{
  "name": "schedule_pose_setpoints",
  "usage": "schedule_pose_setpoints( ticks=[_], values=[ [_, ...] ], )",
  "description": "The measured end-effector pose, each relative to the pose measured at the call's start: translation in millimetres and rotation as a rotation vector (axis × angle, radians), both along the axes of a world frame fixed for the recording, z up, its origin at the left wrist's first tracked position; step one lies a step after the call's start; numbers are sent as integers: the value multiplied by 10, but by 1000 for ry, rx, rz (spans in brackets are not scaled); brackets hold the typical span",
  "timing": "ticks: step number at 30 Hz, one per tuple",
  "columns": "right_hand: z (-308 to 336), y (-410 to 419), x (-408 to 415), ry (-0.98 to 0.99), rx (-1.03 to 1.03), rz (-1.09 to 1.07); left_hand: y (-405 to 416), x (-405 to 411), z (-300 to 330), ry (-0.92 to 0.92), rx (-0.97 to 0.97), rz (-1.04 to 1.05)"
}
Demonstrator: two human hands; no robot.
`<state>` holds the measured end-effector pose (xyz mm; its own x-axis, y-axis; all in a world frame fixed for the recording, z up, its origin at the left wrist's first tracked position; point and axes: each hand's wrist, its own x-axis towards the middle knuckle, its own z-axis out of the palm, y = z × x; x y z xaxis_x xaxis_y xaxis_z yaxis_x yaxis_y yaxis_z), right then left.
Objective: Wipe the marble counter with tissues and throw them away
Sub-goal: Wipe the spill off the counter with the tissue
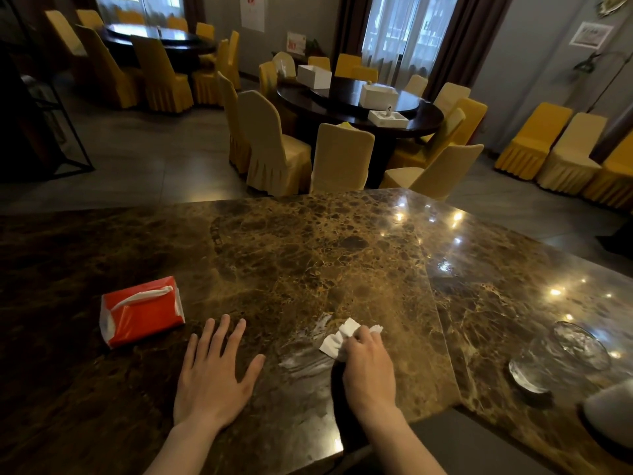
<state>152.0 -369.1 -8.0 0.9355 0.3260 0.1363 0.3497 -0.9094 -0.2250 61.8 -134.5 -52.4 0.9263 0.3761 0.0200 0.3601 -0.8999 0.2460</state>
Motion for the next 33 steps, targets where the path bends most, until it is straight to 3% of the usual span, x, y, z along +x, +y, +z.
schedule_pose_setpoints(
  ticks=[6,12,17,24,28,31,33],
  values=[
    [-33,151,-242,20,47,227,5,-5,30,7,-1,-7],
    [40,-245,217,-16,70,-82,5,13,36,14,12,10],
    [59,-96,405,50,209,-101,-13,-6,17,11,19,10],
    [17,386,382,63,41,223,-5,16,7,-5,13,13],
    [9,380,213,41,44,399,-14,22,36,6,14,13],
    [69,296,209,98,158,277,-16,3,77,9,-3,7],
    [132,266,225,158,380,117,-5,-18,106,8,-25,-1]
  ],
)
